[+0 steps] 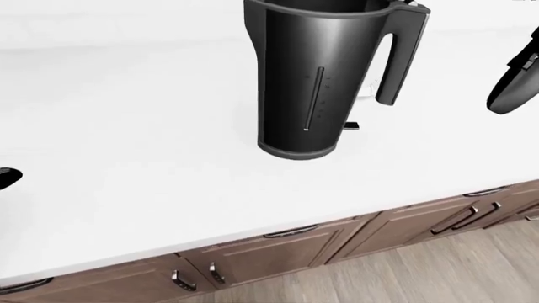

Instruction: Close the lid of the electric kettle.

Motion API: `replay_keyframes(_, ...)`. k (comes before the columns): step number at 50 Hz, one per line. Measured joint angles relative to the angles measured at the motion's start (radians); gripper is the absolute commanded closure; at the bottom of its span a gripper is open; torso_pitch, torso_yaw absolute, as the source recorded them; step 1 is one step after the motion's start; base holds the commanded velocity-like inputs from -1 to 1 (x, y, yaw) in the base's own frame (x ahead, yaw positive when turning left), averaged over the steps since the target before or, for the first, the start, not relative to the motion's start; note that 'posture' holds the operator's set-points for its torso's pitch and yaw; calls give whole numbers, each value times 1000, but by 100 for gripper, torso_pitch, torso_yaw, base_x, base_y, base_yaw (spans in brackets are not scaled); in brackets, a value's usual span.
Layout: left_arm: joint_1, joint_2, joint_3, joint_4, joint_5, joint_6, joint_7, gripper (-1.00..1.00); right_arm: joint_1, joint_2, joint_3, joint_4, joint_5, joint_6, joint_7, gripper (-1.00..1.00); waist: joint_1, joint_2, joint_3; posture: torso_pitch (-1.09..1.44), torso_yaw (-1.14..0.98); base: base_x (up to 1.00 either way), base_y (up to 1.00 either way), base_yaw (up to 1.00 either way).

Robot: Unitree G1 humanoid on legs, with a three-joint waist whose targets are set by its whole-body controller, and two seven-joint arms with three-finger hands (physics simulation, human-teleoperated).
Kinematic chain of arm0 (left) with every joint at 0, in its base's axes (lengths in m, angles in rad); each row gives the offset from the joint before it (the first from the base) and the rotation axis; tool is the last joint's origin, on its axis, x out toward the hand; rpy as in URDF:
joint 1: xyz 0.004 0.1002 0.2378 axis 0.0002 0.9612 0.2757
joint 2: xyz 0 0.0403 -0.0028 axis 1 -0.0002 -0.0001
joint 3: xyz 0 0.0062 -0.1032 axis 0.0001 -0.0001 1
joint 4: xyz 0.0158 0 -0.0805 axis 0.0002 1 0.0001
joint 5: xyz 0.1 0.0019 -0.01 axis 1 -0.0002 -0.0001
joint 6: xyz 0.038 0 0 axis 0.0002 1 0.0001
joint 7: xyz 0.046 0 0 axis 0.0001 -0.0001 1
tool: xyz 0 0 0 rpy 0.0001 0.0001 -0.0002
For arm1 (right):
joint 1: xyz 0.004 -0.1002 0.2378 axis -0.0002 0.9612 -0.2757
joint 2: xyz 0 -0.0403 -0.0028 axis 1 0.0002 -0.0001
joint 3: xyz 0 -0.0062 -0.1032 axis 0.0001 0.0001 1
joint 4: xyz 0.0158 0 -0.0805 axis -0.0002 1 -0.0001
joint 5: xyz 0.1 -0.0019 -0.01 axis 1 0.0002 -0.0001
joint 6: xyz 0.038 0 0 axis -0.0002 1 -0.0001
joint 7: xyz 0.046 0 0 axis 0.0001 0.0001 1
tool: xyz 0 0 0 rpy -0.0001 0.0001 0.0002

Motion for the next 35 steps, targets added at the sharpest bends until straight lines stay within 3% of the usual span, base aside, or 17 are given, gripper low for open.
replay_keyframes(13,-4,-26,-56,111,59,-101,-39,-100,93,-1,-133,-60,-40,21,2,-100,-6,9,0,0,0,0,0,0)
replay_keyframes(19,0,-12,-27,36,28,-55,-17,-100,129,-4,-166,-122,-13,32,-28,-99,-10,8,-1,0,0,0,0,0)
replay_keyframes(35,-5,-19,-45,89,46,-93,-27,-100,194,1,-225,-211,25,56,-129,-99,-21,22,-8,0,0,0,0,0)
